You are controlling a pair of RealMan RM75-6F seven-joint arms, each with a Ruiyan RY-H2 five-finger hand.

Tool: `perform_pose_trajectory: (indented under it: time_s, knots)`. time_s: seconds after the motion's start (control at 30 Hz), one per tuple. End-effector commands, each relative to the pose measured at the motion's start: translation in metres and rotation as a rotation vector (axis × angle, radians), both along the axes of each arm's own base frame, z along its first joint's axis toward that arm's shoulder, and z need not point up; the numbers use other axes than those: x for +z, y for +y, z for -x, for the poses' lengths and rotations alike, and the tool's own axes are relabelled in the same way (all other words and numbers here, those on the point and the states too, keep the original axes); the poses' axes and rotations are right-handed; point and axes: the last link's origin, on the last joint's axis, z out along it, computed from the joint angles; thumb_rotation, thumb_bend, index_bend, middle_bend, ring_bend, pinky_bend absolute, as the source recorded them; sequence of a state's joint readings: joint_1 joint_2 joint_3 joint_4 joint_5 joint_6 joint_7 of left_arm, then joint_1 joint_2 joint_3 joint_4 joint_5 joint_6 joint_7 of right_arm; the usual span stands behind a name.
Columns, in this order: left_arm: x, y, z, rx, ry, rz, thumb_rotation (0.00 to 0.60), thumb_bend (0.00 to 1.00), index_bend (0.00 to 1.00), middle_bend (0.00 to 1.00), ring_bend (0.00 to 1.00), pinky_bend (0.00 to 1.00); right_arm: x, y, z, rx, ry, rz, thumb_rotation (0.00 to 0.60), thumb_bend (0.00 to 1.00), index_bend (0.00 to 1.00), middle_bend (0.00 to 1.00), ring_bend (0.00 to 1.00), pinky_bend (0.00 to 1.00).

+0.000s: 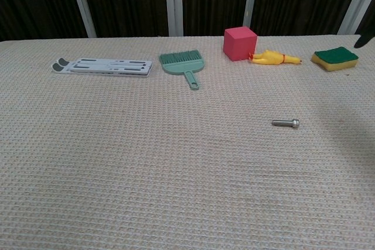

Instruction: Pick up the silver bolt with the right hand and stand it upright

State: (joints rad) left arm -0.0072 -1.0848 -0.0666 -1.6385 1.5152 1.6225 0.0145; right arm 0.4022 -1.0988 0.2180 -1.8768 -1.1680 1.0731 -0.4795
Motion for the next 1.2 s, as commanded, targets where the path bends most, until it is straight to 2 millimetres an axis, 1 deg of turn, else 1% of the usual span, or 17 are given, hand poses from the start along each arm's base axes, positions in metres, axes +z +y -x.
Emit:
perform_pose_trajectory:
  time_s: [0.03, 0.1, 0.17, 0.23, 0.47, 0.67, 0.8, 0.93, 1.1, 1.2]
  knots:
    - [0.0, 0.001, 0.0, -0.001, 0.004, 0.001, 0.6, 0.23, 0.17, 0.0, 0.0, 0.17, -0.026, -0.023, -0.037, 0.002, 0.0, -0.083, 0.6, 0.09, 0.23, 0.12, 0.14, 0.15]
    - [-0.001, 0.002, 0.0, -0.002, 0.007, 0.001, 0.6, 0.23, 0.17, 0.0, 0.0, 0.12, -0.035, -0.027, -0.045, -0.013, -0.004, -0.103, 0.6, 0.09, 0.24, 0.12, 0.14, 0.15]
    - [-0.001, 0.002, 0.0, -0.003, 0.011, 0.003, 0.6, 0.23, 0.17, 0.0, 0.0, 0.05, -0.046, -0.032, -0.054, -0.033, -0.015, -0.12, 0.6, 0.09, 0.26, 0.12, 0.14, 0.15]
    - [-0.002, 0.002, 0.0, -0.006, 0.015, 0.005, 0.6, 0.23, 0.17, 0.0, 0.0, 0.02, -0.057, -0.037, -0.061, -0.051, -0.011, -0.132, 0.6, 0.09, 0.28, 0.12, 0.14, 0.15]
    - [-0.004, 0.003, 0.0, -0.005, 0.02, 0.006, 0.6, 0.23, 0.17, 0.0, 0.0, 0.0, -0.093, -0.046, -0.081, -0.086, 0.027, -0.144, 0.6, 0.09, 0.33, 0.12, 0.14, 0.15]
    - [-0.003, 0.003, 0.001, 0.001, 0.014, 0.008, 0.6, 0.23, 0.17, 0.0, 0.0, 0.0, -0.12, -0.049, -0.092, -0.118, 0.026, -0.137, 0.6, 0.11, 0.38, 0.13, 0.15, 0.15]
    - [0.0, 0.003, 0.002, 0.003, 0.008, 0.002, 0.6, 0.23, 0.17, 0.0, 0.0, 0.0, -0.128, -0.056, -0.093, -0.121, 0.048, -0.114, 0.6, 0.15, 0.39, 0.13, 0.15, 0.15]
    - [0.001, 0.004, 0.003, 0.009, 0.005, -0.004, 0.6, 0.23, 0.17, 0.0, 0.0, 0.0, -0.129, -0.06, -0.09, -0.128, 0.061, -0.087, 0.6, 0.18, 0.41, 0.13, 0.15, 0.15]
    - [-0.001, 0.006, 0.003, 0.013, 0.011, 0.002, 0.6, 0.23, 0.17, 0.0, 0.0, 0.0, -0.129, -0.064, -0.081, -0.152, 0.065, -0.069, 0.6, 0.2, 0.43, 0.13, 0.15, 0.15]
    - [-0.003, 0.006, 0.002, 0.011, 0.018, 0.004, 0.6, 0.23, 0.17, 0.0, 0.0, 0.0, -0.132, -0.065, -0.076, -0.16, 0.066, -0.064, 0.6, 0.23, 0.44, 0.14, 0.16, 0.15]
